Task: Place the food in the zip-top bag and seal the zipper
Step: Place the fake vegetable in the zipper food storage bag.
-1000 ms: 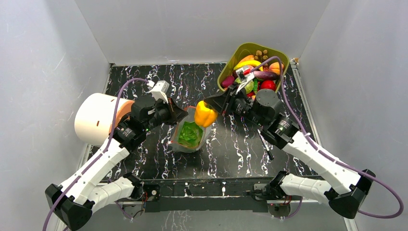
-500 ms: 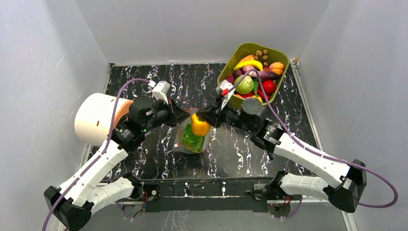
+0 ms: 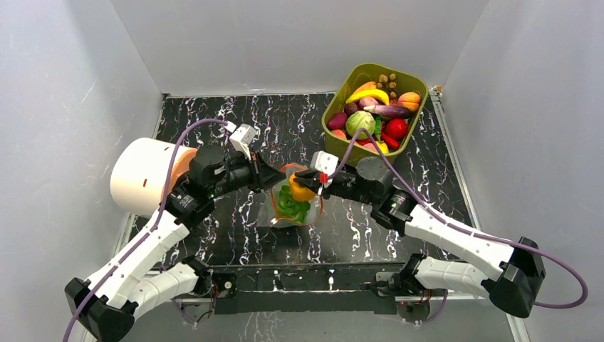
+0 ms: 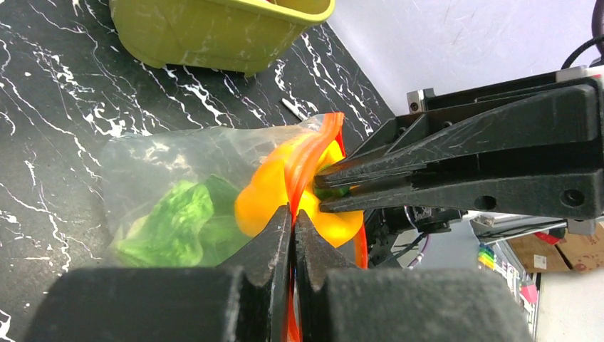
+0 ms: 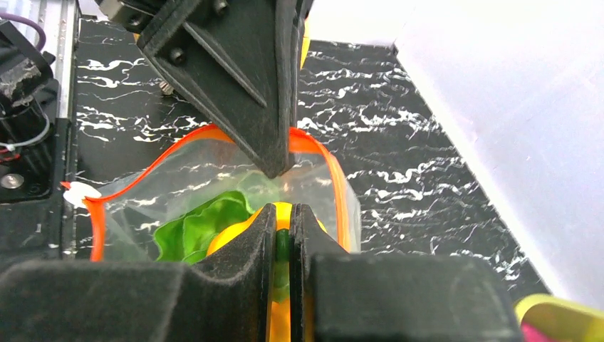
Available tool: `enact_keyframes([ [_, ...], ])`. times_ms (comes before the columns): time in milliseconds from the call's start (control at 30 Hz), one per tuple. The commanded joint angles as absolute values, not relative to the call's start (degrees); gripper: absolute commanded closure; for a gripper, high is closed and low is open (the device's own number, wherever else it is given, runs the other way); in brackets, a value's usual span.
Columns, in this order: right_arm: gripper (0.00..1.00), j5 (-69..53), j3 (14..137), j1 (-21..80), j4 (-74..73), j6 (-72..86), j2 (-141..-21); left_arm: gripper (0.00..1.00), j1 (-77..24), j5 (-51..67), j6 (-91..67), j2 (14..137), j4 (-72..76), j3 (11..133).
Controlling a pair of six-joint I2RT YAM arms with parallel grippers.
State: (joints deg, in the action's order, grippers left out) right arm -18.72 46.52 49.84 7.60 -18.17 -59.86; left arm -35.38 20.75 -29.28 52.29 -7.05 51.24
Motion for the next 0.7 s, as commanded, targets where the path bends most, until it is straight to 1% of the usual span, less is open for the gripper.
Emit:
enact_keyframes([
  [0,1.0,-22.05,45.92,50.43,16.91,-26.53,-59.62,1.0,-35.51,24.27,-28.95,50.79,-4.15,50.8],
  [133,1.0,-20.42,45.17,50.69,19.89,-28.42,-60.76,1.0,-35.51,24.52,-30.32,50.7,-3.89,50.73],
  [333,1.0,-19.31,39.08,51.22,26.97,-29.69,-59.94,1.0,-35.51,27.16,-33.7,49.93,-0.27,48.92],
  [533,1.0,-14.09,34.58,51.91,33.03,-33.46,-58.33,1.0,-35.51,29.11,-34.94,49.33,1.93,47.06],
  [667,1.0,-12.56,34.84,52.8,33.83,-35.64,-56.43,1.0,-35.51,29.04,-34.92,49.62,0.75,46.76],
])
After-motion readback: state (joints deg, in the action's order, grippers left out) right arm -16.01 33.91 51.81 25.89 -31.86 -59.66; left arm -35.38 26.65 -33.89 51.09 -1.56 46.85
